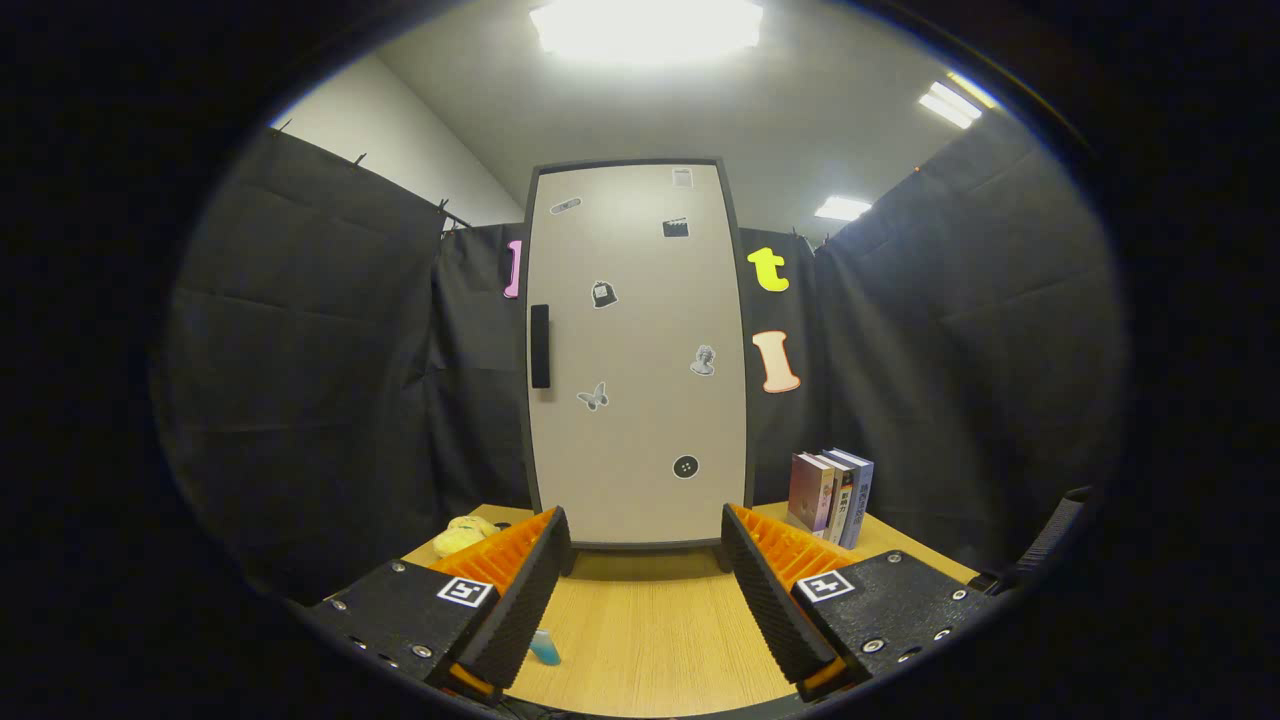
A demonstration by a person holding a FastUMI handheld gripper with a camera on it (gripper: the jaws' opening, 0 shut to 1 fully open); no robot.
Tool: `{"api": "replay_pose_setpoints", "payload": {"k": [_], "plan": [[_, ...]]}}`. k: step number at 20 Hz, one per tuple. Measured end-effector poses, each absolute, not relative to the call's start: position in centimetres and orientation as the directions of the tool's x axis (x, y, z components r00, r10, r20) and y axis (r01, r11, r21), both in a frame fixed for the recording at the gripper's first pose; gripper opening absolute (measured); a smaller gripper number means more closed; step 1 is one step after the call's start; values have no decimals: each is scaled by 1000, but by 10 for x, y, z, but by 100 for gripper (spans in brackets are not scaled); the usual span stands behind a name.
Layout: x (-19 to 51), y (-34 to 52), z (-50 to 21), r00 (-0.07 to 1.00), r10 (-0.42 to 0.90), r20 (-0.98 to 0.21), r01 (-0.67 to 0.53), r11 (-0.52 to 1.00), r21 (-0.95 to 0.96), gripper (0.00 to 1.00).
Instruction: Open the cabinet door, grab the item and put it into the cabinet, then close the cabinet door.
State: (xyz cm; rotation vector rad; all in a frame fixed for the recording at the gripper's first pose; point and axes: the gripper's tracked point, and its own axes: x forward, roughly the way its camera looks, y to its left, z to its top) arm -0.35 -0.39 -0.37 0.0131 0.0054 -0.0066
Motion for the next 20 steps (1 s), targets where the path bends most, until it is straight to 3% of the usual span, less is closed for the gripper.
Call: {"api": "replay_pose_setpoints", "payload": {"k": [10,20], "plan": [[16,6,2,1000,20,-18,-19,999,42,94],[94,40,60,995,72,72,-76,996,54,94]]}}
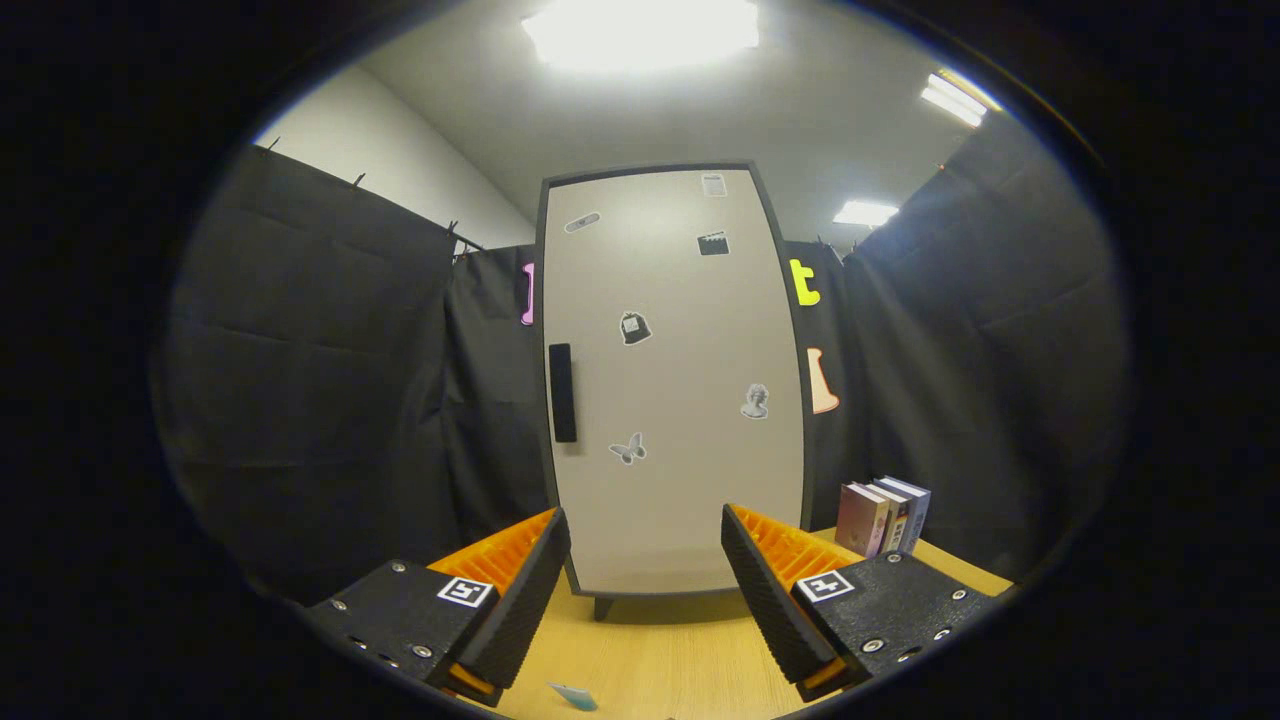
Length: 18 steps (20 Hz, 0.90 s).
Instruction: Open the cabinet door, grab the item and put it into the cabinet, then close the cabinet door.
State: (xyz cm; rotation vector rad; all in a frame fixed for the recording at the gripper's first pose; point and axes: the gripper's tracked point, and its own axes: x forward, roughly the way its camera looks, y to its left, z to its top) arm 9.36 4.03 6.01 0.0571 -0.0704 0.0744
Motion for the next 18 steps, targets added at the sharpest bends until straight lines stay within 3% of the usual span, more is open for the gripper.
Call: {"api": "replay_pose_setpoints", "payload": {"k": [18], "plan": [[259,124,134,980,161,116,-170,983,66,94]]}}
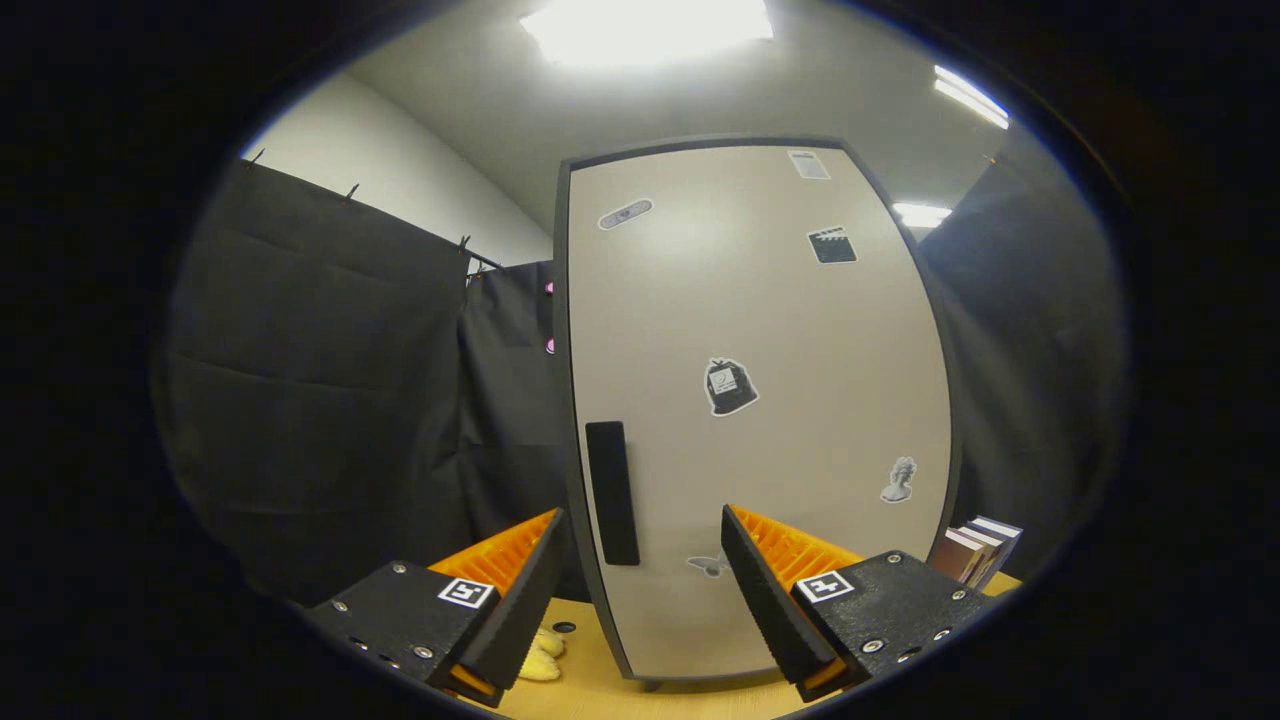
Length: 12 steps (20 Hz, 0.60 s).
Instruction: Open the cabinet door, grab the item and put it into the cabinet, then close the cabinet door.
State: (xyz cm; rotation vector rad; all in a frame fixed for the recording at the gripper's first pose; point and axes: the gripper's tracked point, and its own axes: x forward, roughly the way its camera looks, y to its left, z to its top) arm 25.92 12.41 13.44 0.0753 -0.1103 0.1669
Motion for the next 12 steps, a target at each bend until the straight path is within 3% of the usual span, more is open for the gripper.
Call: {"api": "replay_pose_setpoints", "payload": {"k": [4,8,10,12], "plan": [[296,140,128,984,164,75,-167,985,37,92],[333,150,112,988,155,6,-156,988,22,85],[348,151,106,989,145,-27,-144,989,14,77],[354,160,93,981,168,-93,-166,986,24,57]]}}
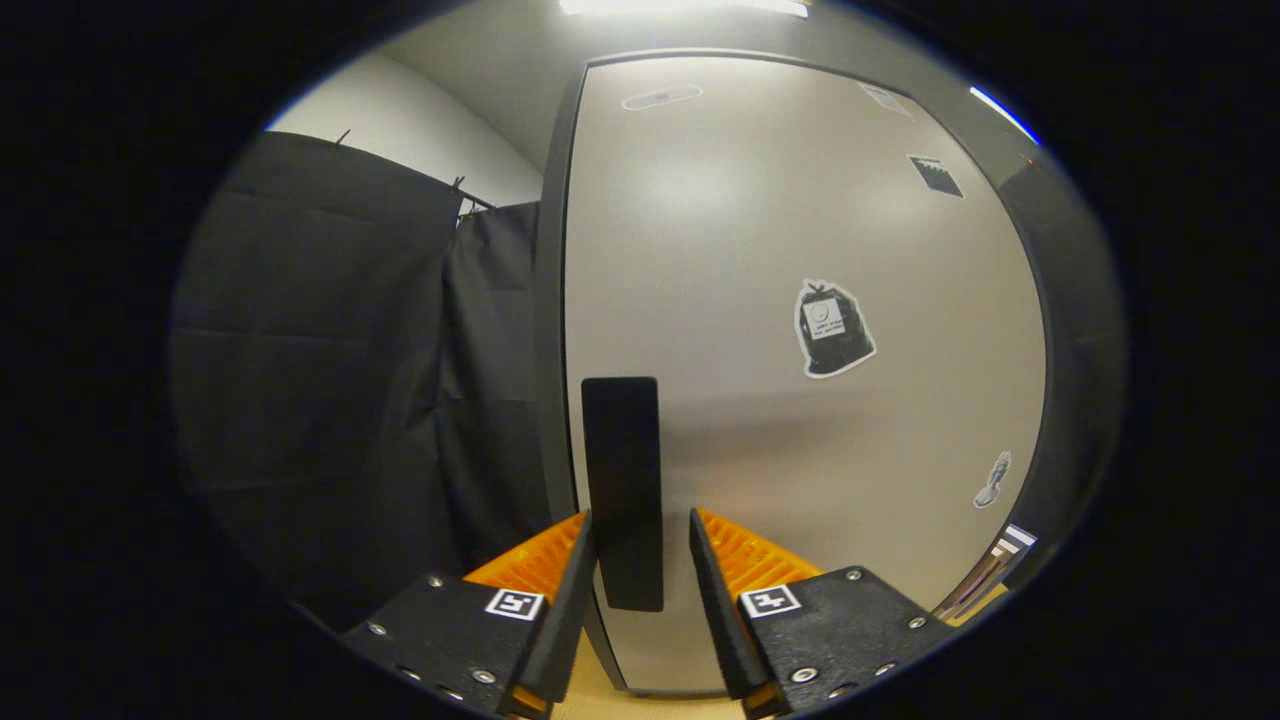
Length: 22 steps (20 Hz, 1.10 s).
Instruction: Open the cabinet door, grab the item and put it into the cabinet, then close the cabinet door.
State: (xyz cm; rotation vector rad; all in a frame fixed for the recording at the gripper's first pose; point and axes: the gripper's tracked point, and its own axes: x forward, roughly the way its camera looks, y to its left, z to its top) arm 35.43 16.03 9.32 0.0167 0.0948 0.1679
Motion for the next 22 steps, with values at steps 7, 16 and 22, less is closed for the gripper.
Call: {"api": "replay_pose_setpoints", "payload": {"k": [7,16,22], "plan": [[348,159,93,971,213,-109,-214,977,-4,20],[308,151,98,942,304,-143,-303,953,24,20],[296,139,96,931,329,-157,-326,944,42,20]]}}
